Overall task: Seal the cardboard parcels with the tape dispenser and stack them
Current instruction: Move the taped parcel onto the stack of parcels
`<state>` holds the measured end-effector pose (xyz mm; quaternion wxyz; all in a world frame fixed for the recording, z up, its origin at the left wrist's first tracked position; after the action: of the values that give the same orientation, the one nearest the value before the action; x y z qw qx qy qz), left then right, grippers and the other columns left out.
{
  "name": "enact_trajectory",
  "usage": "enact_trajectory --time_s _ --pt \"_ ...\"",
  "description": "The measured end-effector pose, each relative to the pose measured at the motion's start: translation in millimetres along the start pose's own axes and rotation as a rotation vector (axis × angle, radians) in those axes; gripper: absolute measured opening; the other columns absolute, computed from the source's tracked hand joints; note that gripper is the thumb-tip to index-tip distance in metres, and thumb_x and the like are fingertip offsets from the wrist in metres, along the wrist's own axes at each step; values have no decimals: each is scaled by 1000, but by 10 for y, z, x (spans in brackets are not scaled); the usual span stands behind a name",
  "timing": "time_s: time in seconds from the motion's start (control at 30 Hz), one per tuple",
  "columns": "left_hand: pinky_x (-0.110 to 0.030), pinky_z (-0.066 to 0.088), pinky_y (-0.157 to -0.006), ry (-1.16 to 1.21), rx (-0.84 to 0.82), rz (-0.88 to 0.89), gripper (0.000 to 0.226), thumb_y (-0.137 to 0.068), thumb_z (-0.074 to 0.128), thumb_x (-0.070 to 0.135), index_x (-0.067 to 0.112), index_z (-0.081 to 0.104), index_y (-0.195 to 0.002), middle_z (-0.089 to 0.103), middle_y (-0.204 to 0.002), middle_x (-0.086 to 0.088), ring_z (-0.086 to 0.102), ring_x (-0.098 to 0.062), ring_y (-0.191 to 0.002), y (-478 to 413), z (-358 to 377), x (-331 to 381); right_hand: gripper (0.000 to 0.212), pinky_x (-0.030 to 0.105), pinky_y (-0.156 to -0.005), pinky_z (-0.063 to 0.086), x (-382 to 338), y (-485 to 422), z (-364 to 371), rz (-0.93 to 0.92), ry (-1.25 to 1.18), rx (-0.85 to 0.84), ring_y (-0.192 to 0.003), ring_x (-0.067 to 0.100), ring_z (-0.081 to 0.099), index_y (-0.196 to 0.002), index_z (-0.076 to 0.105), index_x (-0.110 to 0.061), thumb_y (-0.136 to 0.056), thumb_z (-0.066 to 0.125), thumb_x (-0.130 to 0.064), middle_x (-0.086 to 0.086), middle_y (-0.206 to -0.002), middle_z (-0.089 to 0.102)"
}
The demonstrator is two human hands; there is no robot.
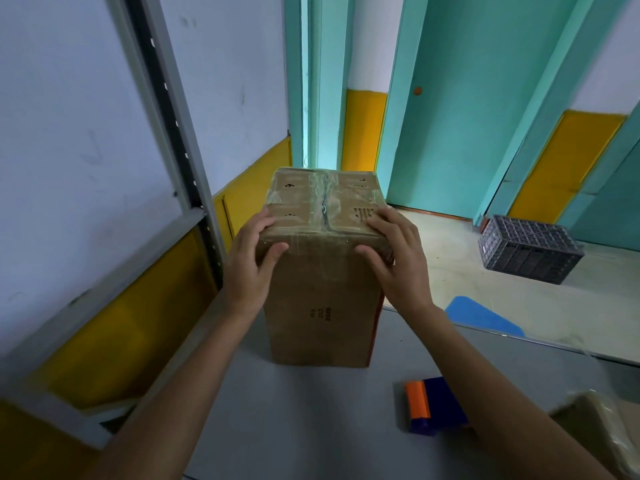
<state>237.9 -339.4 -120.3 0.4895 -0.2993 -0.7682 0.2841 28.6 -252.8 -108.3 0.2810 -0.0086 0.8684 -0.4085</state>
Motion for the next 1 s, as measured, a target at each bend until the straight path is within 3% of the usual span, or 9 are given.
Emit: enact_trajectory --time_s 0.17,0.27,0.37,0.47,0.57,0.67,0.8,0.93,1.0 --pt "-23 34 -103 -37 48 67 44 -94 41 45 12 44 -122 48 -130 -8 37 -4 -123 7 84 25 47 25 -101 37 -30 -16 -7 13 -19 -35 -124 15 43 -116 59 -18 -83 53 -51 2 -132 51" --pt "-19 41 -93 434 -12 -200 52 -91 32 59 18 52 -115 58 -118 12 50 -1 -114 -34 -14 180 42 30 -93 41 -1 -124 -174 381 -525 -83 -111 -1 51 -91 68 -26 -92 38 -55 -8 -116 60" --pt "-30 43 -89 742 -3 -530 48 -97 17 52 31 55 -118 66 -97 11 57 -9 -106 -225 -127 50 51 15 -92 37 -41 -202 -225 425 -499 36 -100 -5 55 -85 70 -19 -98 28 -45 -5 -101 65" --pt "-24 39 -97 534 72 -489 45 -95 27 53 30 64 -103 58 -107 6 52 -10 -107 -238 -30 119 44 -1 -77 27 -209 -166 20 387 -279 180 -92 4 46 -89 69 -10 -94 36 -38 -8 -93 55" --pt "0 36 -74 353 359 -515 42 -100 34 32 15 68 -82 66 -107 1 57 1 -93 -183 145 226 40 1 -75 30 -257 -161 165 411 -229 343 -92 12 47 -89 69 -5 -91 44 -35 0 -92 58" --pt "0 36 -60 291 497 -563 42 -100 39 24 5 70 -79 66 -97 9 53 20 -66 -228 193 211 26 0 -71 37 -254 -182 167 408 -294 376 -84 0 54 -89 68 -2 -94 52 -21 1 -93 61" --pt "-2 37 -54 261 458 -533 41 -99 40 28 6 72 -87 59 -67 38 50 21 -62 -199 182 231 25 -1 -66 37 -265 -156 181 415 -287 364 -79 -17 54 -93 67 -2 -98 47 -15 -5 -85 61" --pt "-3 37 -55 184 298 -418 26 -97 46 24 16 69 -90 68 -91 1 55 3 -67 -217 70 205 41 -3 -70 34 -239 -153 114 478 -251 344 -78 -16 52 -89 70 -7 -102 34 -22 -9 -87 59" --pt "1 38 -64 137 175 -351 21 -95 50 22 14 69 -97 64 -93 5 53 4 -76 -254 14 235 48 -4 -71 31 -247 -149 36 531 -218 332 -77 -7 52 -87 72 -10 -103 30 -27 -11 -88 59"
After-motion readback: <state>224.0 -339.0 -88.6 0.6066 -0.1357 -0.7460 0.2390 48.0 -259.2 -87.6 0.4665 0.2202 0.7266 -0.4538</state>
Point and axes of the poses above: each hand's wrist, its own y-axis away from the middle knuckle, its own z-axis out of the palm, x = y × z, the point moved 3 cm from there along -y, towards the middle knuckle
